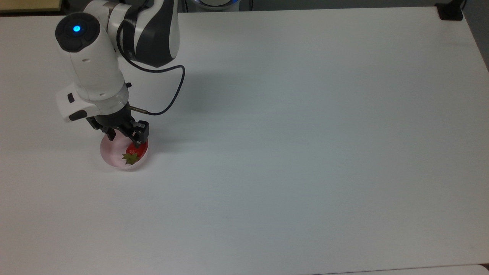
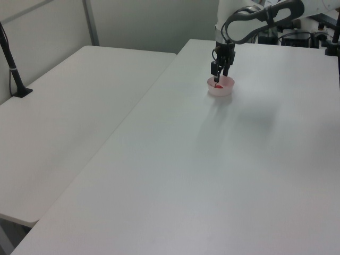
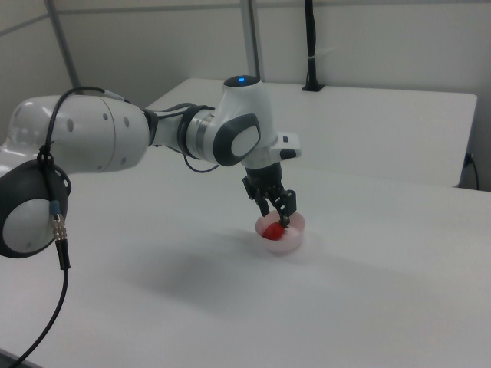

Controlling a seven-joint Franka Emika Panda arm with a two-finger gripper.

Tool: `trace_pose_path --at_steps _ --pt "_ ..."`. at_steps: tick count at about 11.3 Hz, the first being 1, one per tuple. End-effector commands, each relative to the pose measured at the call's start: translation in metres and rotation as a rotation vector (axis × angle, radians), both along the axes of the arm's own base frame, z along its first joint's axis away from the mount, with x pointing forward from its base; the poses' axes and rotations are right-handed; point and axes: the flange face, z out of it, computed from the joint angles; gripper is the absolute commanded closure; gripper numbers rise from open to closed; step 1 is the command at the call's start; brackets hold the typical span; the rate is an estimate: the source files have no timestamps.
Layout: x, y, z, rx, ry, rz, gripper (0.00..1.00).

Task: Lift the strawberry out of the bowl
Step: 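Lower the gripper into the bowl and close it on the red strawberry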

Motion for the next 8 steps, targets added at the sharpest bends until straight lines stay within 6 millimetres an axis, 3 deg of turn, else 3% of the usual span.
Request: trace_pose_path --at_steps 1,2,8 --pt "0.002 -0.01 -0.021 0.008 0.018 0.004 0.38" --pt "0.001 -0.01 -0.032 0.01 0.027 0.005 0.38" --pt "0.005 -0.01 -0.04 0.007 -0.021 -0.001 0.37"
